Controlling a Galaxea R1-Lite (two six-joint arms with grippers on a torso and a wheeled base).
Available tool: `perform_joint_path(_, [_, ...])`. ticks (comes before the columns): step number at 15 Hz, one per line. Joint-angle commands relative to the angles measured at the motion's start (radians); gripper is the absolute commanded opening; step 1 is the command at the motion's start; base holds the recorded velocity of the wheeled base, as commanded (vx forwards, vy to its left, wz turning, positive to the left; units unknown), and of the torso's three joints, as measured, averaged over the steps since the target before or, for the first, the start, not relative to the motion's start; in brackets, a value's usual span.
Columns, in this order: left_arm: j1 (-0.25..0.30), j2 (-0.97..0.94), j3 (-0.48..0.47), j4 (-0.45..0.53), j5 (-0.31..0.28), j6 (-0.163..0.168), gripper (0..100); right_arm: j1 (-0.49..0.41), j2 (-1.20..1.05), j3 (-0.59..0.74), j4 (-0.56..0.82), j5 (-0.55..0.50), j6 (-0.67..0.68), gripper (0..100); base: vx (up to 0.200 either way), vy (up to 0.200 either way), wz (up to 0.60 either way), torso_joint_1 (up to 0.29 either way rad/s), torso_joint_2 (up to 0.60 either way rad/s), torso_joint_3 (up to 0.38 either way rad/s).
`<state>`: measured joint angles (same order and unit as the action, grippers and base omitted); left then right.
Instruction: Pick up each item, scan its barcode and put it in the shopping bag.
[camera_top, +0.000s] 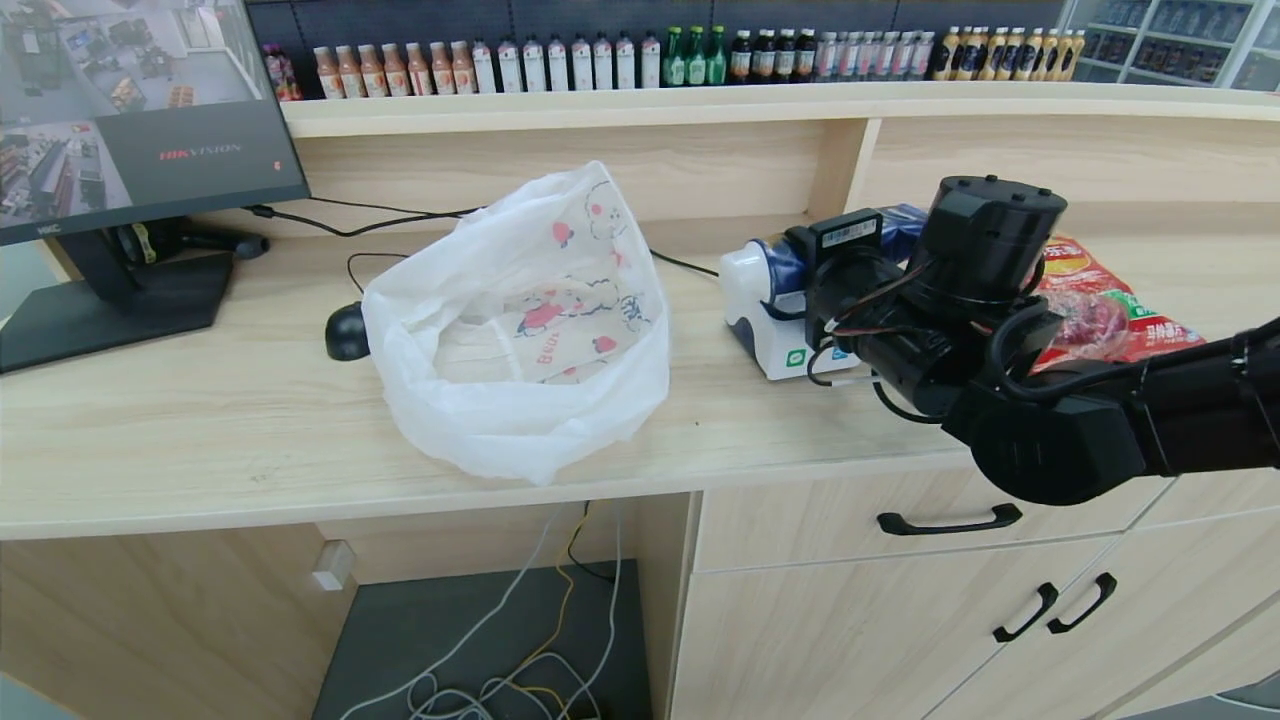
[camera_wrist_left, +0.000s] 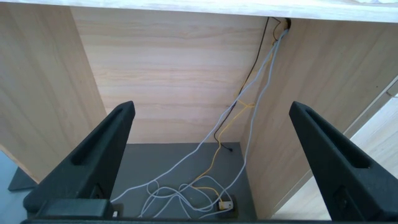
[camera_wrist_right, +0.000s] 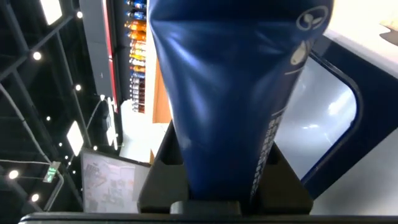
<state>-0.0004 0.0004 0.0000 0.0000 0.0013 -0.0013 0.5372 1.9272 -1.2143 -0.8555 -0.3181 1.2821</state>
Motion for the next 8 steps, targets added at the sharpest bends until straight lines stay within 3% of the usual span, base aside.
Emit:
perform_joint_path(1, [-0.001,0.0,0.0,0.0,0.0,0.0,100,0.001,0.012,-0.004,0.0,0.001,0.0,0,0.0,0.0,0.0,0.0,0.0,0.0])
perform_joint_path(8, [-0.001,0.0,0.0,0.0,0.0,0.0,100,-0.002,0.012,-0.001,-0.008,-0.001,0.009,0,0.0,0.0,0.0,0.0,0.0,0.0])
